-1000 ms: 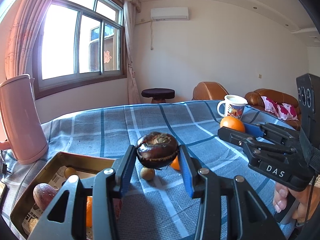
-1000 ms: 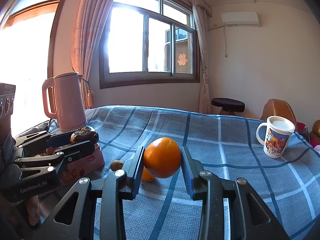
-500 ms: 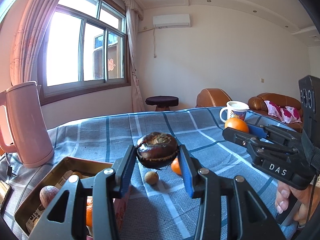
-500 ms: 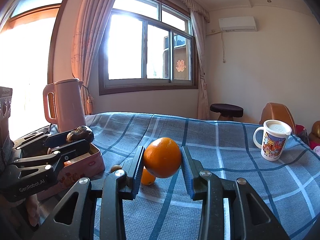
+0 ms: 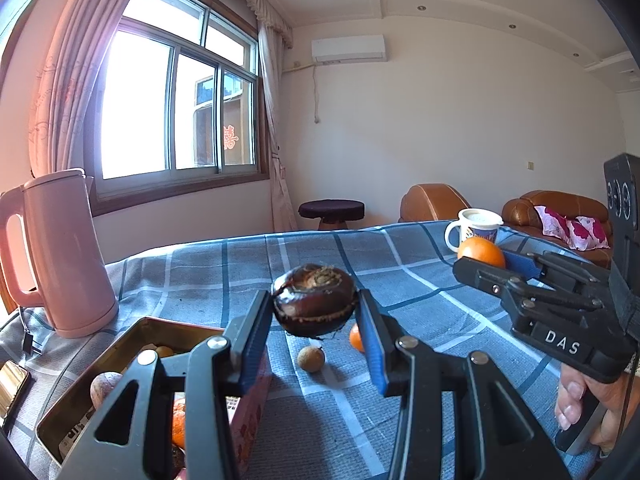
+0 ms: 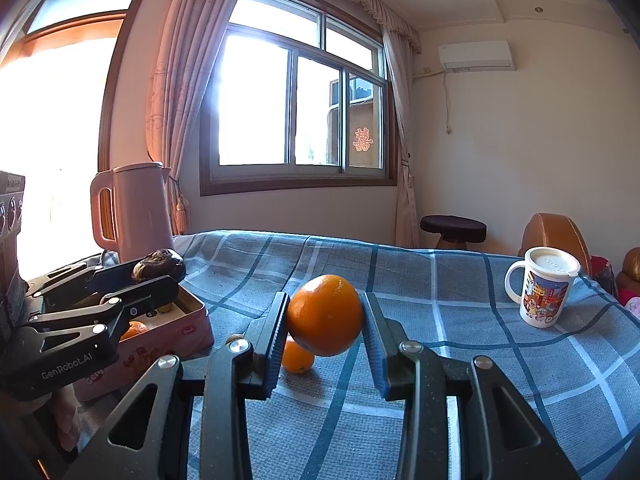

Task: Organize fruits
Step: 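Carry the dark brown fruit in the left tool while the right tool carries the orange toward the tin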

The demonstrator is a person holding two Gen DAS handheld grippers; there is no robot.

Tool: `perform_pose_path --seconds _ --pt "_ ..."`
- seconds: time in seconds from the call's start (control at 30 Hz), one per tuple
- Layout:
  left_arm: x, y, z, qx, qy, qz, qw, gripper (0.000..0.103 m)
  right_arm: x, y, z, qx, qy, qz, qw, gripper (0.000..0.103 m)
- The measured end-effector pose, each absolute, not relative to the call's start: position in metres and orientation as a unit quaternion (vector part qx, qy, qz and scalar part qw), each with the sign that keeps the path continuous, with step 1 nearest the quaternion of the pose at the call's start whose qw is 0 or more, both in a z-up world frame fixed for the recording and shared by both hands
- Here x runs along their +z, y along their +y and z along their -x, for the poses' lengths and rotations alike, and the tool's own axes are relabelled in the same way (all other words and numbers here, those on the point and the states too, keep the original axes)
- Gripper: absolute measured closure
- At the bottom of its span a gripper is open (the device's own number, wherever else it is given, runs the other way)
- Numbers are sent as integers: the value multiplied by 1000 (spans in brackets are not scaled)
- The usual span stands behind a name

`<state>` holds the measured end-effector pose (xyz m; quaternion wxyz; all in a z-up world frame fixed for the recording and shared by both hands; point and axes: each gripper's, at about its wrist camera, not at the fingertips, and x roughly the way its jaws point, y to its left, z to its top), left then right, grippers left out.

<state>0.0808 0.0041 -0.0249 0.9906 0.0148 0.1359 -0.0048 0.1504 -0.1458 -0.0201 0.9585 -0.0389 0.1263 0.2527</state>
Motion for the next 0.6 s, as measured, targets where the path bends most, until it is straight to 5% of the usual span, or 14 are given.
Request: perform_pose_path --seconds 0.6 --pt "-24 9 -76 3 142 -9 990 58 -21 -135 -149 268 137 43 953 65"
